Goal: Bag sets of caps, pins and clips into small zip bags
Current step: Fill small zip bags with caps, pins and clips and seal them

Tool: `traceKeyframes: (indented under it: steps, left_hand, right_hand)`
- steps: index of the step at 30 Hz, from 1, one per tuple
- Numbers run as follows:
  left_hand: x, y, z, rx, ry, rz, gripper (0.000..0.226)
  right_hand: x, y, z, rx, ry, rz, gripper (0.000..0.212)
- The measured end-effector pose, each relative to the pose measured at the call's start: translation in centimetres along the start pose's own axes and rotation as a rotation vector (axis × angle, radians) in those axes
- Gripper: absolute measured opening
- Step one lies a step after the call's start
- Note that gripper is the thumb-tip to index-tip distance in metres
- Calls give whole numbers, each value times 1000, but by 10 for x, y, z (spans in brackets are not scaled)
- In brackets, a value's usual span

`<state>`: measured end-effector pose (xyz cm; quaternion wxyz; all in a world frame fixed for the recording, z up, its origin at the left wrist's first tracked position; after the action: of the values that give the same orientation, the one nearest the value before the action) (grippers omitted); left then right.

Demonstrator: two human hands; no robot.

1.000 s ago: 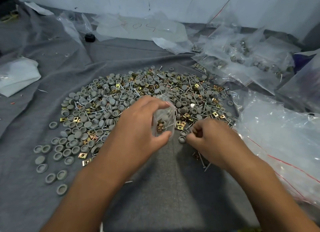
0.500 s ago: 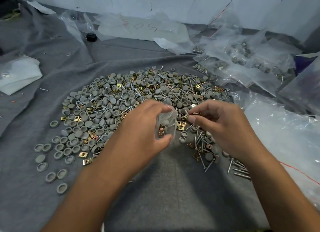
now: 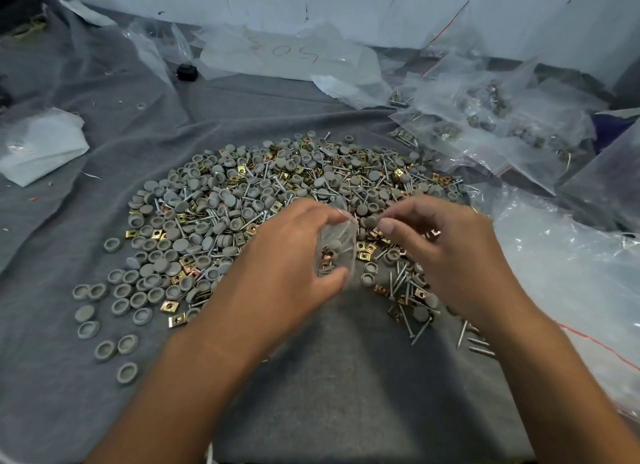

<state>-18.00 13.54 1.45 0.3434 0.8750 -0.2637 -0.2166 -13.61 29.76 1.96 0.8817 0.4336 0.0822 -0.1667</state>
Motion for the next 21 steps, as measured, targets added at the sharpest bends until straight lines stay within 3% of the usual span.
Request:
traceKeyframes:
  steps: [6, 8, 11, 14, 21]
  left_hand:
    - [0, -1, 0, -3, 2, 8, 60]
    - [0, -2, -1, -8, -2, 7, 59]
    - [0, -2, -1, -8, -3, 7, 58]
    - [0, -2, -1, -10, -6, 7, 58]
    - [0, -3, 0, -12, -7, 10, 59]
  right_hand:
    - [5, 12, -41, 390, -243, 14, 17]
    - [11, 1, -45, 474, -296, 136, 19]
    - [25, -23, -52, 666, -383, 355, 38]
    - [26, -26, -50, 868, -401, 360, 52]
    - [25, -29, -50, 797, -436, 381, 35]
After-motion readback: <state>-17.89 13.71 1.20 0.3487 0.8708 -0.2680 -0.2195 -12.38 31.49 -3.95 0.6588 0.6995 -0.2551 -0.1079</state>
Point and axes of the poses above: each hand's wrist, its own x-axis away from the middle knuckle, its own y-axis out of the back of the hand, z = x × y, the point moved 9 cm from there along -x, towards the middle knuckle, and after that the axes turned 9 degrees about x, right-handed, at the moved point
